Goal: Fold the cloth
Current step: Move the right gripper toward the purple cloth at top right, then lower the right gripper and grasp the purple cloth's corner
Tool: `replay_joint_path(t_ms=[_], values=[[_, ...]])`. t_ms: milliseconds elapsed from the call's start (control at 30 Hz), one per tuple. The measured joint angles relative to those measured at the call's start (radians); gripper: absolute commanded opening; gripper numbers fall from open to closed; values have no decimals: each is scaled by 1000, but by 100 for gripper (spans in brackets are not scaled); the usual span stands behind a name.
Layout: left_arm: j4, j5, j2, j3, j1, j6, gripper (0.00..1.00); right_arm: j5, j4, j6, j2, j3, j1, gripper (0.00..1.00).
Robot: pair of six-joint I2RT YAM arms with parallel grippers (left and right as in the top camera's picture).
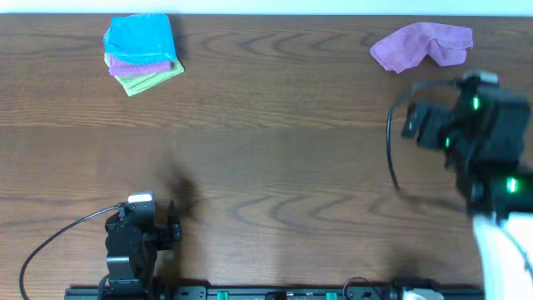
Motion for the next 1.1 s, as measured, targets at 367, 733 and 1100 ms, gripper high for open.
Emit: replay_joint_path(t_ms=[367, 733, 1100], values=[[1, 0, 0, 0, 0, 0, 95, 31, 18, 23, 463, 346, -35, 99], [1, 0, 0, 0, 0, 0, 95, 9, 229, 39, 738, 404, -39, 99], [1, 0, -1, 0, 0, 0, 95, -22, 591, 100, 911, 407, -76, 99]])
